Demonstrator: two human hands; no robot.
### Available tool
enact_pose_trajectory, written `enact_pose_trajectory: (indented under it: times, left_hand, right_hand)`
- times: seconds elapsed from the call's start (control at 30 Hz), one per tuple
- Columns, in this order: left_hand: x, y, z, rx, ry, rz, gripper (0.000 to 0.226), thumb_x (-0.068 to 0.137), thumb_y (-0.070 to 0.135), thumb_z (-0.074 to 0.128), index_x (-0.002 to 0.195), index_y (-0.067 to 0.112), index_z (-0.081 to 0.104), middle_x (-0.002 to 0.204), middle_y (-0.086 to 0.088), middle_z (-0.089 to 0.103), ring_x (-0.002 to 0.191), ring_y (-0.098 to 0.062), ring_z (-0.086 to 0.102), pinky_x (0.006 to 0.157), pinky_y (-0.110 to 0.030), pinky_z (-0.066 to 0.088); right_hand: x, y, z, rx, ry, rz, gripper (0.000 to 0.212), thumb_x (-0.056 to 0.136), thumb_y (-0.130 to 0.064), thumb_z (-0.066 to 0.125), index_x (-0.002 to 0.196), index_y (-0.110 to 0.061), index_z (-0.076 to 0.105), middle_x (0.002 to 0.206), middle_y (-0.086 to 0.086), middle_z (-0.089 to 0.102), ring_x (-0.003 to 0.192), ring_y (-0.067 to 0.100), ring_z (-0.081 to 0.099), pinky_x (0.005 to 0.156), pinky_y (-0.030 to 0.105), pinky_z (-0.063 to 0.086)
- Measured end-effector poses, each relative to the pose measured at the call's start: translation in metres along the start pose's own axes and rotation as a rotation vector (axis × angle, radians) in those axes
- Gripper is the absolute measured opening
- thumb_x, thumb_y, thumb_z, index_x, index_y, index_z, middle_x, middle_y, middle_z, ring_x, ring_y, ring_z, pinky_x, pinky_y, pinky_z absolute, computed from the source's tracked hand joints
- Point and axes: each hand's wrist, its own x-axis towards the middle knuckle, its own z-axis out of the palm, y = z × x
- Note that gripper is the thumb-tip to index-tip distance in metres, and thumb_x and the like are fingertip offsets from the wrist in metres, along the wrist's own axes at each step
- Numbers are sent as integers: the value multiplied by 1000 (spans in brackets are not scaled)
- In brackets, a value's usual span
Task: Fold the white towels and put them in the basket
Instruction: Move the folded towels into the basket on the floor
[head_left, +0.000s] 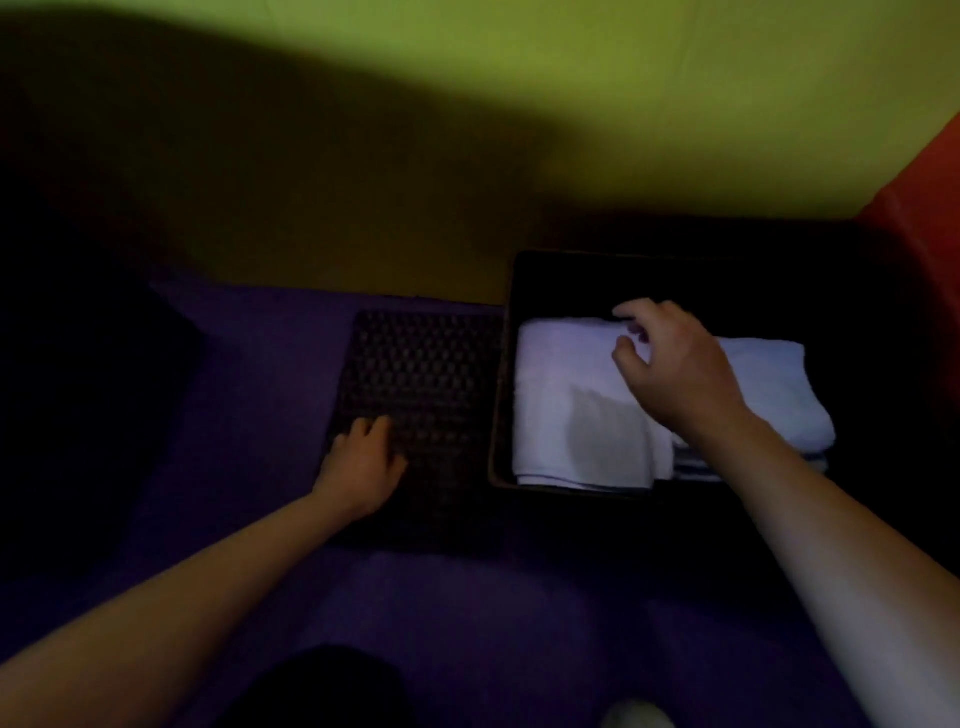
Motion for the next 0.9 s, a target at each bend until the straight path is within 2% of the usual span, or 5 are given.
enact_pose_trajectory:
  times: [0.23, 0.5, 0.67, 0.77, 0.9]
  left_hand:
    - [-4, -74, 49, -185, -92, -412, 98, 89, 54, 67, 159, 23, 7, 161, -18, 15, 142, -45, 26, 114, -58, 31]
    - [-3, -95, 76, -330, -56, -578, 109, 75, 39, 87, 154, 5, 19, 155, -23, 28, 139, -42, 34, 114, -55, 34]
    - [-11, -121, 49, -663, 12, -311, 70, 76, 35, 87, 133, 10, 54, 131, -10, 63, 111, -22, 62, 93, -35, 51]
    - [-29, -111, 5, -783, 137, -81, 33, 88, 32, 76, 116, 37, 60, 111, 23, 68, 100, 3, 64, 87, -21, 53]
    - [-62, -67, -55, -750, 227, 129, 36, 100, 17, 60, 110, 52, 58, 104, 28, 69, 95, 11, 64, 79, -9, 53]
  right_hand:
    - [4, -74, 20, -42, -34, -349, 36, 92, -21, 57, 127, -16, 60, 111, 9, 58, 97, 31, 55, 81, 44, 46]
    - [-2, -99, 46, -24, -38, -395, 37, 92, -26, 57, 129, -22, 58, 115, 3, 53, 100, 24, 54, 84, 43, 45]
    - [-8, -98, 47, 0, -57, -397, 38, 90, -23, 60, 128, -19, 61, 113, 5, 56, 100, 25, 56, 85, 47, 47]
    - [-7, -103, 37, 33, -124, -371, 37, 91, -27, 57, 128, -23, 58, 111, 1, 54, 99, 23, 56, 85, 44, 46]
    - [-3, -111, 13, 105, -197, -272, 32, 93, -32, 56, 125, -30, 55, 105, -5, 50, 94, 18, 57, 80, 37, 47]
